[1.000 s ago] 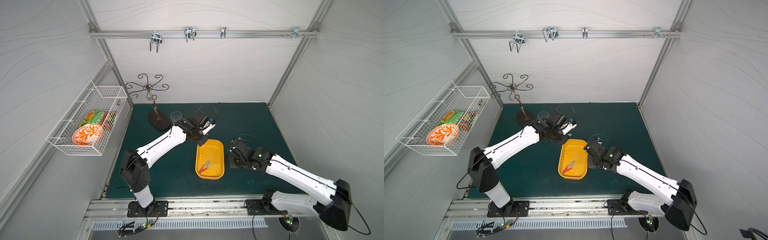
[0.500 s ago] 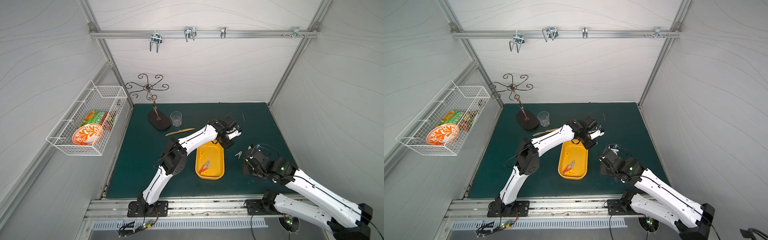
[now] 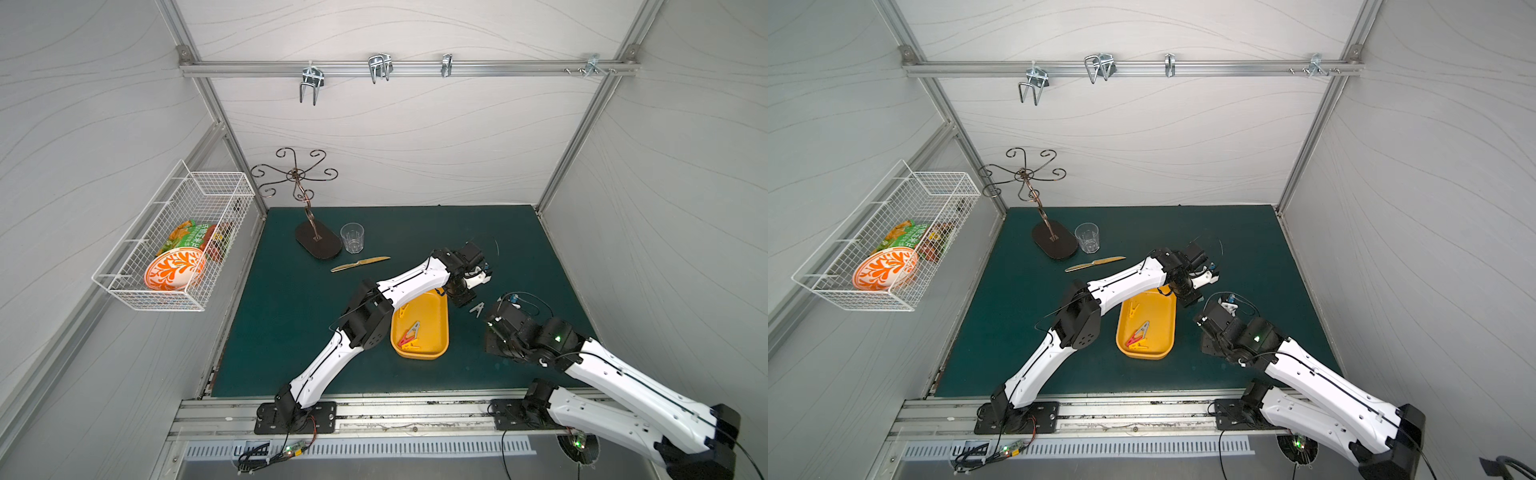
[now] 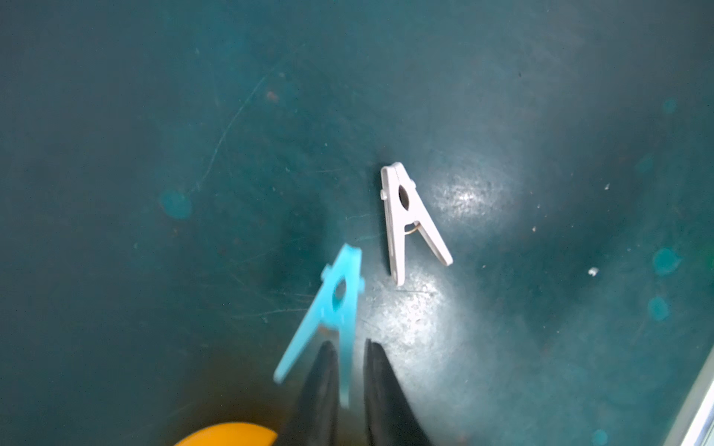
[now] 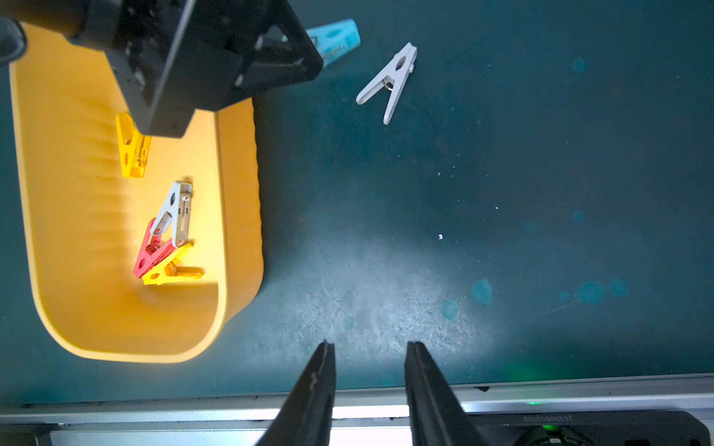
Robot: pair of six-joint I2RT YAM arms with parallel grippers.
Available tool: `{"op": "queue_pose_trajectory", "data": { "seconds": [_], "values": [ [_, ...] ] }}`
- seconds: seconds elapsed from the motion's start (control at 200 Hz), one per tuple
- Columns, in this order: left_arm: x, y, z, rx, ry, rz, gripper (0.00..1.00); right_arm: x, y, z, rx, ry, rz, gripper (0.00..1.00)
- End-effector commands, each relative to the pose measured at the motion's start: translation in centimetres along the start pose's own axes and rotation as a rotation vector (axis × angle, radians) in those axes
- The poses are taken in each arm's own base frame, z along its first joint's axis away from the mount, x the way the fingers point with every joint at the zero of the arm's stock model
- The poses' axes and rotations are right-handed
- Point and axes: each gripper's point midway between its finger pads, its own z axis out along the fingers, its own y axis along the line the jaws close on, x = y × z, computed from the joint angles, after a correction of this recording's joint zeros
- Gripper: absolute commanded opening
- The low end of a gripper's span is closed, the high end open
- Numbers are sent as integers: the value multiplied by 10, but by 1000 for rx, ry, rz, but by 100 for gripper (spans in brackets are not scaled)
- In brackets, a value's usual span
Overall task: Take the clothespins out of the storage box
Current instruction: Place the clothespin at the center of the board, then pick up the clothespin from the storage box.
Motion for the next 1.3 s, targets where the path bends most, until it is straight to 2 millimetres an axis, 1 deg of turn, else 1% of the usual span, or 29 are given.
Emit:
{"op": "queue_pose_trajectory", "data": {
  "seconds": [0.0, 0.095, 0.185, 0.27, 0.36, 0.43, 0.57, 0.64, 0.735, 0.765, 0.775, 0.825, 0.89, 0.98, 1.135, 1.296],
  "values": [
    [-17, -5, -10, 10, -54, 12, 38, -7, 15, -4, -41, -4, -48, 40],
    [-25, -6, -31, -4, -86, 18, 46, -10, 29, -4, -71, 2, -101, 45],
    [-30, -2, -64, -34, -127, 17, 49, -12, 46, -5, -110, 15, -158, 46],
    [-33, 9, -101, -55, -181, -9, 50, -14, 63, -5, -141, 24, -211, 46],
    [-28, 28, -137, -69, -228, -65, 50, -16, 81, -2, -165, 35, -264, 46],
    [-18, 46, -160, -85, -253, -120, 50, -17, 94, 2, -178, 43, -293, 46],
    [11, 88, -196, -162, -284, -229, 50, -23, 120, 16, -189, 47, -290, 45],
    [27, 108, -214, -206, -303, -289, 50, -28, 131, 27, -162, 50, -261, 45],
    [48, 130, -237, -260, -343, -362, 49, -32, 139, 46, -96, 62, -197, 44],
    [51, 136, -246, -281, -364, -377, 49, -34, 142, 52, -77, 64, -173, 44],
    [58, 139, -241, -282, -350, -390, 49, -34, 143, 54, -71, 64, -164, 43],
    [69, 146, -247, -307, -363, -414, 49, -36, 149, 64, -49, 67, -133, 43],
    [79, 151, -254, -328, -385, -436, 49, -39, 157, 76, -22, 63, -99, 41],
    [93, 153, -256, -339, -384, -450, 49, -43, 169, 90, 6, 61, -86, 41],
    [110, 154, -258, -352, -374, -466, 49, -46, 186, 116, 45, 69, -69, 41],
    [122, 160, -260, -365, -373, -489, 49, -50, 203, 131, 49, 55, -57, 41]
  ]
}}
